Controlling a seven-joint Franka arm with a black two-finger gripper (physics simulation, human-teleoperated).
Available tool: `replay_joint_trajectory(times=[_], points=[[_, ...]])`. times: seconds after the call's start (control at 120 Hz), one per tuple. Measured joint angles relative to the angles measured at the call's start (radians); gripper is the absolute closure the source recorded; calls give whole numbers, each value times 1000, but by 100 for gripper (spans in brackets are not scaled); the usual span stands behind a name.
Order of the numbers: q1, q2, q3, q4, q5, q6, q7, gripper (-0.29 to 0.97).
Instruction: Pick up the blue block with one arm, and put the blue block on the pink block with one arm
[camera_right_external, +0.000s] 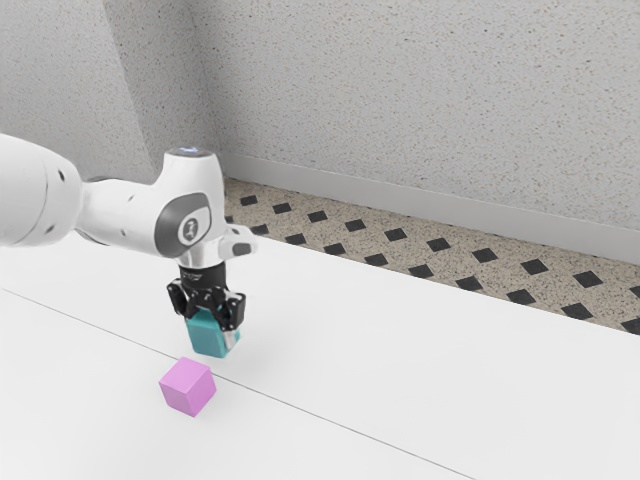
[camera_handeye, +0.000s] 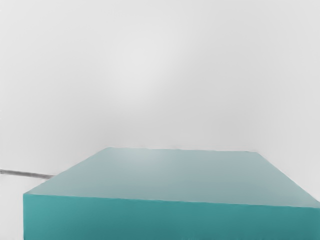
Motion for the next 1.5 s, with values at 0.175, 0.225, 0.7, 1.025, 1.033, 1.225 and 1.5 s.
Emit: replay_joint_trajectory(times=[0.175, 0.225, 0.7, 1.025, 1.033, 1.225, 1.5], points=[[-12, -63, 13, -44, 43, -1, 13, 38], [-13, -91, 16, -62, 62, -1, 16, 38], [3, -192, 14, -125, 170, -40, 39, 38], [49, -201, -21, -137, 176, -80, 51, 38], [49, -201, -21, -137, 176, -81, 51, 38], [28, -201, 7, -137, 176, -103, 55, 38], [37, -194, 4, -130, 164, -118, 68, 14]])
